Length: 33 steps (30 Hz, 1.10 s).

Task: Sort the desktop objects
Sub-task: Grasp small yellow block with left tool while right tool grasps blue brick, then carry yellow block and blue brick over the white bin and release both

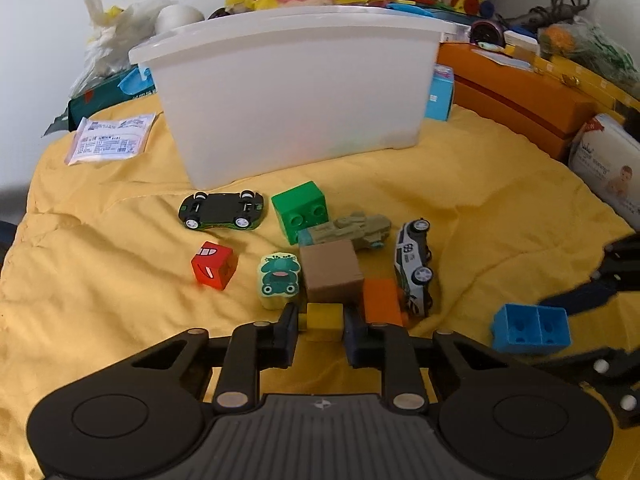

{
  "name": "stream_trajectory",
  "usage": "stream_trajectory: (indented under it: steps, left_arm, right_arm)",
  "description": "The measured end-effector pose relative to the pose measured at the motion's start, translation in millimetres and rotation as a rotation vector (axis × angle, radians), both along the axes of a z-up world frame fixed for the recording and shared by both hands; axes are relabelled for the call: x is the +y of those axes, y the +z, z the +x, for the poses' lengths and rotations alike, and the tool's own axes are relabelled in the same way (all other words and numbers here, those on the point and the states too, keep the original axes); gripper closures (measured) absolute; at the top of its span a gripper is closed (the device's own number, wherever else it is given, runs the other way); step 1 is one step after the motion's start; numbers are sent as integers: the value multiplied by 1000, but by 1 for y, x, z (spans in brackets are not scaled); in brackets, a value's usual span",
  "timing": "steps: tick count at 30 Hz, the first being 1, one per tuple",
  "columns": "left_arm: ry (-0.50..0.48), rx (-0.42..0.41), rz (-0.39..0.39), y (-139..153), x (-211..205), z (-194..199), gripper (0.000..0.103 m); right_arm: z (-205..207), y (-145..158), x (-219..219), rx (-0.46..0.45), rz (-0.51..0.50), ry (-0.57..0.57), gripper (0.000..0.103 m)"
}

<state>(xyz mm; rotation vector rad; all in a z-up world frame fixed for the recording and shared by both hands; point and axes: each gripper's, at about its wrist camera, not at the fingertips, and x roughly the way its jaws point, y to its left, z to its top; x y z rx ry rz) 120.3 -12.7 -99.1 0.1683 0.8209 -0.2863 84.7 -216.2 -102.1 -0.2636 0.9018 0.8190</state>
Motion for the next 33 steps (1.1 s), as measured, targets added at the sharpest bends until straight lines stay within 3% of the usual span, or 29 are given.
stream_trajectory:
  steps: [4, 6, 12, 16, 18, 26, 33]
  left_arm:
    - [3, 4, -9, 1, 3, -9, 77]
    - [12, 2, -18, 4, 5, -14, 77]
    - [90, -49, -99, 38, 19, -35, 77]
    - [185, -65, -206, 72, 35, -40, 77]
    - [206, -88, -213, 88, 38, -38, 77]
    - [198, -183, -238, 151, 39, -2, 77]
    - [196, -203, -247, 192, 40, 52, 77]
  right_arm:
    - [6, 0, 14, -14, 1, 3, 56]
    - [8, -2, 19, -19, 0, 22, 74]
    - [2, 16, 10, -38, 53, 1, 74]
    - [3, 43, -3, -64, 121, -47, 75]
    - [9, 60, -9, -76, 166, -79, 74]
    - [61, 132, -17, -155, 282, -196, 74]
    - [117, 177, -8, -204, 294, -239, 74]
